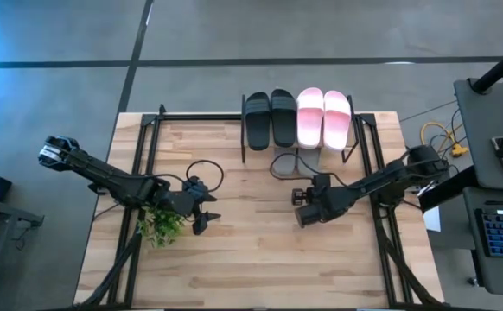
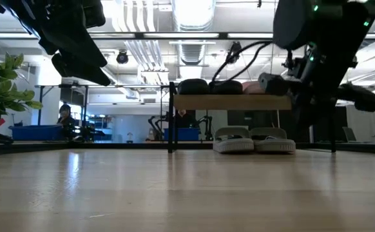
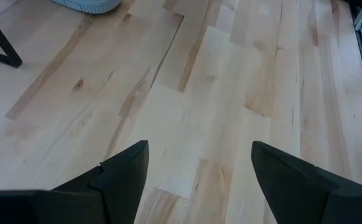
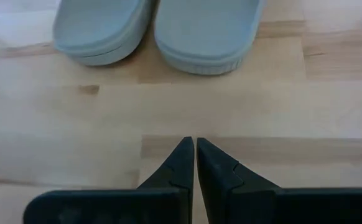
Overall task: Pick and place slides into the shelf
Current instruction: Adjust the gray slides under the shelf
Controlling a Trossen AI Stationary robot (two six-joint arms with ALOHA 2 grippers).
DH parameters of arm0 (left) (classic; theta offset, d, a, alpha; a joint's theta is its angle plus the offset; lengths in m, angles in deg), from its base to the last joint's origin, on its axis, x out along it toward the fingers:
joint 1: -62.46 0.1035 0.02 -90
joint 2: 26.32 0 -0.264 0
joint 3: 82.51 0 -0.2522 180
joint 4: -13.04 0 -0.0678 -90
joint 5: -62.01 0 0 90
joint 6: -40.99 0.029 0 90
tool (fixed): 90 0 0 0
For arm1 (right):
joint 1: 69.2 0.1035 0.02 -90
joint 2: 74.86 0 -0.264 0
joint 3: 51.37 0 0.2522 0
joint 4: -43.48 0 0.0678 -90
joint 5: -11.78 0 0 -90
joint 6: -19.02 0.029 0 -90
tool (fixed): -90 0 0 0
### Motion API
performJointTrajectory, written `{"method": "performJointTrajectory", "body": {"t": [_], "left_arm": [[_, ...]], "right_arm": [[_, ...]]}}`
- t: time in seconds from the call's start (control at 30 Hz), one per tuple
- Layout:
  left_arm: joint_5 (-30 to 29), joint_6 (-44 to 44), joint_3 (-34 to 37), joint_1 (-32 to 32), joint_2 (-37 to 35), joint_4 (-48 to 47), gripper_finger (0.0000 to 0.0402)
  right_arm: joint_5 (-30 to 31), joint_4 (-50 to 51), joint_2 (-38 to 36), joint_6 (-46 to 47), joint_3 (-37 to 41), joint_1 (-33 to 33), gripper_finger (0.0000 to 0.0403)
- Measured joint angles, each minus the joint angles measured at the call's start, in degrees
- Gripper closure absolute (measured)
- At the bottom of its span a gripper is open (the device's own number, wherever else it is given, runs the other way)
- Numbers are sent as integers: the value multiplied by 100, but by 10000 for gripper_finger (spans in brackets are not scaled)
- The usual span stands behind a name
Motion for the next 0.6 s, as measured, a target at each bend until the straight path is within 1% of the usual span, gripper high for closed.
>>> {"method": "performJointTrajectory", "body": {"t": [0.23, 0.3, 0.6], "left_arm": [[-2, 0, 4, 0, 0, -11, 132], [-2, 2, 5, 0, 0, -11, 132], [-2, 0, 17, 0, 0, -24, 132]], "right_arm": [[81, -156, 134, -100, 156, -389, 390], [174, -203, 161, -249, 160, -519, 390], [173, -236, 223, -960, 108, -983, 390]]}}
